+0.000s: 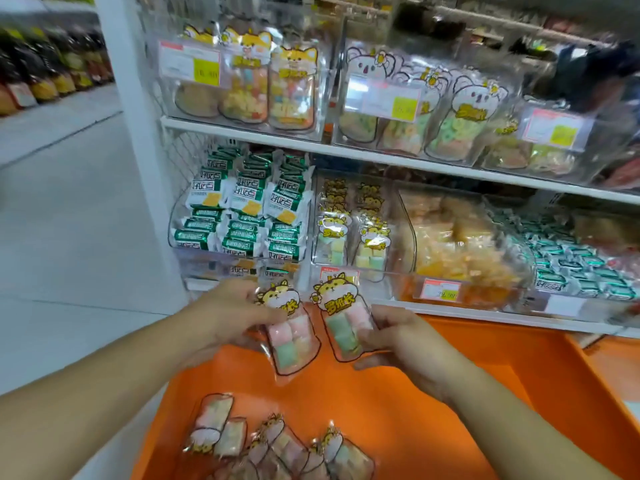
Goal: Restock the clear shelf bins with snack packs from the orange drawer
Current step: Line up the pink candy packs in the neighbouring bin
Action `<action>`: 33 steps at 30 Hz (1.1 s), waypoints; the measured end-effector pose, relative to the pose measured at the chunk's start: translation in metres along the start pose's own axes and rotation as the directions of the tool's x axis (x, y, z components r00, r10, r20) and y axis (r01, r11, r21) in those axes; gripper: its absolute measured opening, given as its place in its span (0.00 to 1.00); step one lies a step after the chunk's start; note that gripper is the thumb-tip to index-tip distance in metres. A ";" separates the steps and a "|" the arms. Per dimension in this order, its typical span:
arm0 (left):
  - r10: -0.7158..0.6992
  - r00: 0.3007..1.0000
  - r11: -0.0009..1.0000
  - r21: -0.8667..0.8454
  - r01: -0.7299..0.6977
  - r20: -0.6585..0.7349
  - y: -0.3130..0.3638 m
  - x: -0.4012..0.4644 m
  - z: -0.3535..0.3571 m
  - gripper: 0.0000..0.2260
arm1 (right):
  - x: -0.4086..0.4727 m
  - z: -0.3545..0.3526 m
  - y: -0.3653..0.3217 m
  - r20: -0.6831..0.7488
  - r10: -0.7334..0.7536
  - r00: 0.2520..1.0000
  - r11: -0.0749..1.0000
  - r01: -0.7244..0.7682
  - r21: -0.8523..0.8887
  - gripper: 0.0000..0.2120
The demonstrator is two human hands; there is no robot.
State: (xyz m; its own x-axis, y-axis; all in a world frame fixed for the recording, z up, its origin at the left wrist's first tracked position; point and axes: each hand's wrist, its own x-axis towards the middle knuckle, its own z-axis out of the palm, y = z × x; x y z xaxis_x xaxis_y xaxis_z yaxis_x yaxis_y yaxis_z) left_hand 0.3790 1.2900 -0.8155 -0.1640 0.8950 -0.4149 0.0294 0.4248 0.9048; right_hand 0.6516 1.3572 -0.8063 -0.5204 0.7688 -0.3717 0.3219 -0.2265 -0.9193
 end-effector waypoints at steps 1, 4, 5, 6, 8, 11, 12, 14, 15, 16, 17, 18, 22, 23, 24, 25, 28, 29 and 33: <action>0.019 1.000 0.999 -0.035 -0.020 -0.015 0.005 -0.007 -0.003 0.17 | -0.007 0.002 -0.007 0.000 -0.034 0.999 0.999 0.034 0.015 0.22; 0.071 0.994 0.989 -0.127 -0.081 -0.079 0.010 -0.021 -0.006 0.12 | -0.016 0.003 -0.019 -0.039 -0.128 0.991 0.990 0.129 0.053 0.11; 0.077 0.990 0.984 -0.153 -0.094 -0.114 0.010 -0.022 -0.006 0.10 | -0.017 0.003 -0.022 -0.062 -0.141 0.988 0.986 0.145 0.078 0.09; 0.080 0.986 0.979 -0.173 -0.105 -0.147 0.009 -0.021 -0.005 0.09 | -0.015 0.002 -0.023 -0.092 -0.143 0.985 0.982 0.153 0.108 0.10; 0.085 0.980 0.970 -0.211 -0.123 -0.182 0.011 -0.017 0.000 0.06 | -0.012 0.002 -0.026 -0.126 -0.145 0.981 0.971 0.165 0.172 0.11; 0.057 0.983 0.951 -0.289 -0.106 -0.172 0.015 -0.010 0.014 0.08 | -0.006 0.009 -0.029 -0.144 -0.177 0.974 0.976 0.192 0.102 0.10; 0.060 0.986 0.943 -0.316 -0.107 -0.156 0.015 -0.007 0.019 0.09 | -0.002 0.012 -0.027 -0.158 -0.191 0.969 0.980 0.198 0.032 0.08; 0.077 0.990 0.927 -0.357 -0.114 -0.118 0.018 -0.003 0.028 0.13 | 0.004 0.019 -0.025 -0.200 -0.236 0.951 0.967 0.209 -0.146 0.05; 0.093 0.991 0.924 -0.362 -0.124 -0.100 0.021 -0.001 0.031 0.16 | 0.006 0.024 -0.024 -0.228 -0.273 0.935 0.946 0.218 -0.241 0.05; 0.109 0.990 0.925 -0.355 -0.134 -0.088 0.024 0.000 0.033 0.18 | 0.009 0.027 -0.023 -0.252 -0.315 0.915 0.917 0.226 -0.328 0.06; 0.124 0.989 0.930 -0.339 -0.145 -0.084 0.026 0.002 0.035 0.19 | 0.012 0.028 -0.023 -0.271 -0.343 0.900 0.893 0.223 -0.391 0.07; 0.139 0.987 0.931 -0.330 -0.158 -0.080 0.028 0.004 0.034 0.20 | 0.014 0.028 -0.023 -0.278 -0.355 0.892 0.881 0.221 -0.418 0.08; 0.173 0.982 0.933 -0.308 -0.188 -0.076 0.029 0.011 0.034 0.22 | 0.022 0.023 -0.024 -0.267 -0.339 0.902 0.900 0.227 -0.373 0.04; 0.182 0.980 0.929 -0.310 -0.199 -0.084 0.028 0.012 0.034 0.23 | 0.023 0.022 -0.025 -0.253 -0.330 0.910 0.911 0.236 -0.337 0.04; 0.186 0.978 0.925 -0.320 -0.207 -0.094 0.028 0.014 0.035 0.23 | 0.025 0.022 -0.026 -0.232 -0.313 0.921 0.922 0.236 -0.305 0.05; 0.186 0.978 0.919 -0.334 -0.208 -0.098 0.028 0.014 0.036 0.24 | 0.027 0.021 -0.025 -0.212 -0.295 0.932 0.931 0.230 -0.283 0.06; 0.198 0.979 0.927 -0.316 -0.201 -0.041 0.029 0.014 0.039 0.30 | 0.030 0.021 -0.022 -0.205 -0.267 0.941 0.941 0.210 -0.264 0.06; 0.205 0.979 0.932 -0.301 -0.202 -0.021 0.030 0.013 0.041 0.30 | 0.030 0.021 -0.021 -0.215 -0.270 0.938 0.942 0.212 -0.258 0.06; 0.230 0.972 0.948 -0.237 -0.213 0.047 0.030 0.011 0.047 0.29 | 0.029 0.022 -0.019 -0.283 -0.286 0.916 0.941 0.213 -0.262 0.10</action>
State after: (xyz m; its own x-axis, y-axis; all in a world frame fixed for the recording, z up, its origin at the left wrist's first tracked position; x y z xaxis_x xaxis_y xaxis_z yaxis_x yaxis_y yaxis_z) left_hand 0.4249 1.3188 -0.7974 -0.1065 0.9741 -0.1995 -0.1712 0.1797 0.9687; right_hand 0.6125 1.3709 -0.8025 -0.3449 0.9378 -0.0408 0.3995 0.1073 -0.9104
